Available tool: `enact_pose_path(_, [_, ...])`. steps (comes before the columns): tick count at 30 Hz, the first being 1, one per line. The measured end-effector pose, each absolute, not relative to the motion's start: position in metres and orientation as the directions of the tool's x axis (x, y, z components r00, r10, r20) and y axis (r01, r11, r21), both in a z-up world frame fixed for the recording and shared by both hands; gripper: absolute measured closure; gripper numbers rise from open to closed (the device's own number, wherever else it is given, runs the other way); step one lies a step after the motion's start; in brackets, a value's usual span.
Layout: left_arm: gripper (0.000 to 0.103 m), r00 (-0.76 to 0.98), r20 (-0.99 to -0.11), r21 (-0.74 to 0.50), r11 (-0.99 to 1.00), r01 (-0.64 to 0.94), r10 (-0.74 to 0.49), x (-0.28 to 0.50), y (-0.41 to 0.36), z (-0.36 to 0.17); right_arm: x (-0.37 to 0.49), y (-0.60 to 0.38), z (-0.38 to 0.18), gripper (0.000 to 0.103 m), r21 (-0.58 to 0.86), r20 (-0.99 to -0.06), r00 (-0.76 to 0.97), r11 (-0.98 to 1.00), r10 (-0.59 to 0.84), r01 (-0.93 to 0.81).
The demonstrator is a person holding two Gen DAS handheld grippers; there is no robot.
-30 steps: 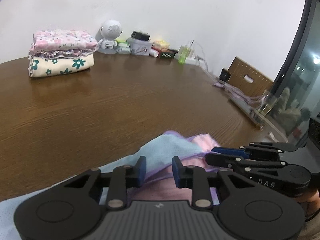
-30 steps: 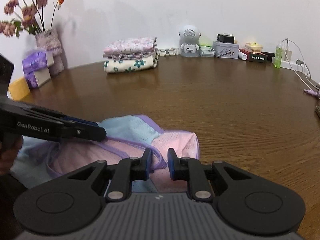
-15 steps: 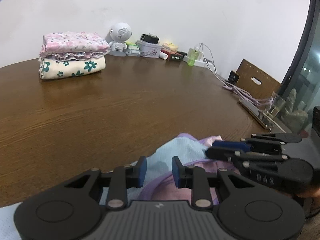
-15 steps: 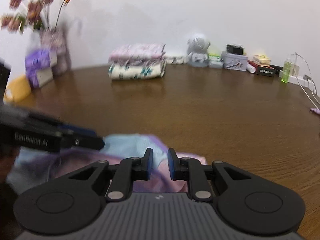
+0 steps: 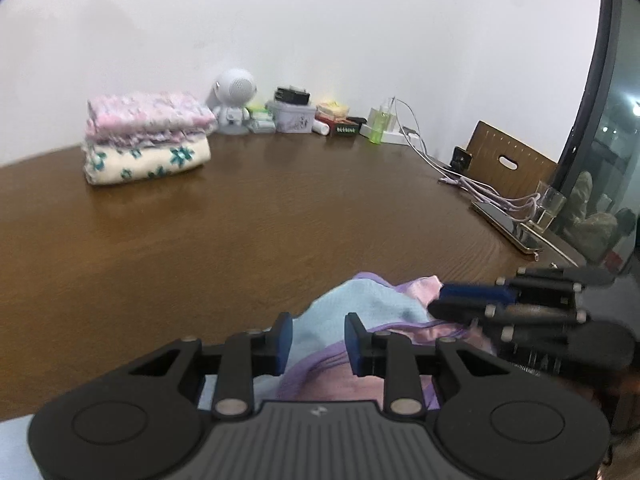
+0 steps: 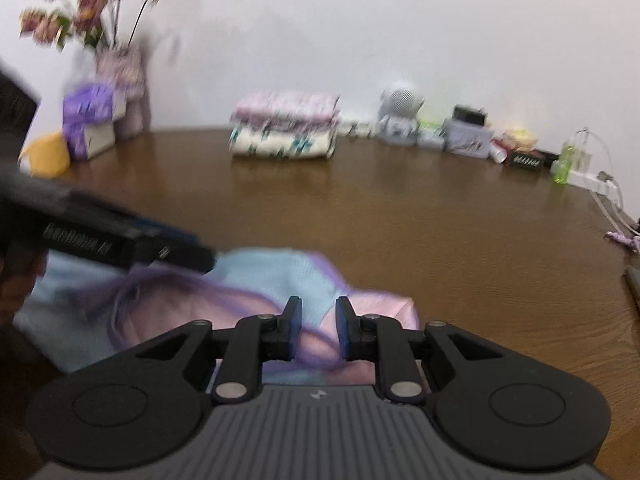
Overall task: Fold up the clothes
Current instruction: 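Open the right tool and smooth the folded garment with both tools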
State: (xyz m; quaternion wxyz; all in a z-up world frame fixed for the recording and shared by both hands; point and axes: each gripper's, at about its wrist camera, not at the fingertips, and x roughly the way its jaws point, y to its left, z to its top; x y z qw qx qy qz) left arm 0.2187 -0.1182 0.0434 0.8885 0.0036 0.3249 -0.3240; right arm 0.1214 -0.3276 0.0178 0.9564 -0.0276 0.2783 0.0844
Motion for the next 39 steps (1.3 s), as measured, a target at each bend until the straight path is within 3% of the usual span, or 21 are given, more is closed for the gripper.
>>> enact_pose_path(7, [0.078,0.585,-0.603,-0.211,0.816,0.539,-0.542,0.217,-0.099,0.035,0.150,-0.313,0.016,0.086,0.037,-0.556,0.805,0.974,0.207,-0.225])
enact_pose_path(11, [0.077,0.579,-0.606,-0.234,0.818,0.525,-0.545,0.220,-0.090,0.028,0.153,-0.312,0.004,0.087,0.009,-0.608,0.781,0.985,0.144,-0.175])
enact_pose_path(18, [0.077,0.615,-0.558,-0.277,0.824,0.494,-0.557,0.214,-0.074,0.038,0.150,-0.313,0.014,0.086,0.054,-0.578,0.799,0.985,0.167,-0.167])
enact_pose_path(24, [0.077,0.629,-0.581,-0.269,0.852,0.449,-0.516,0.214,-0.058,0.033,0.171,-0.289,0.016,0.086,0.032,-0.575,0.791,0.972,0.209,-0.234])
enact_pose_path(29, [0.077,0.624,-0.589,-0.273,0.854,0.444,-0.513,0.215,-0.052,0.027,0.177,-0.290,0.005,0.086,0.001,-0.604,0.782,0.982,0.153,-0.191])
enact_pose_path(34, [0.077,0.637,-0.581,-0.248,0.855,0.455,-0.507,0.211,-0.054,0.024,0.170,-0.308,0.002,0.078,0.017,-0.596,0.794,0.991,0.118,-0.134])
enact_pose_path(39, [0.077,0.650,-0.559,-0.241,0.851,0.467,-0.515,0.200,-0.055,0.029,0.158,-0.306,0.009,0.078,0.012,-0.563,0.817,0.990,0.125,-0.143])
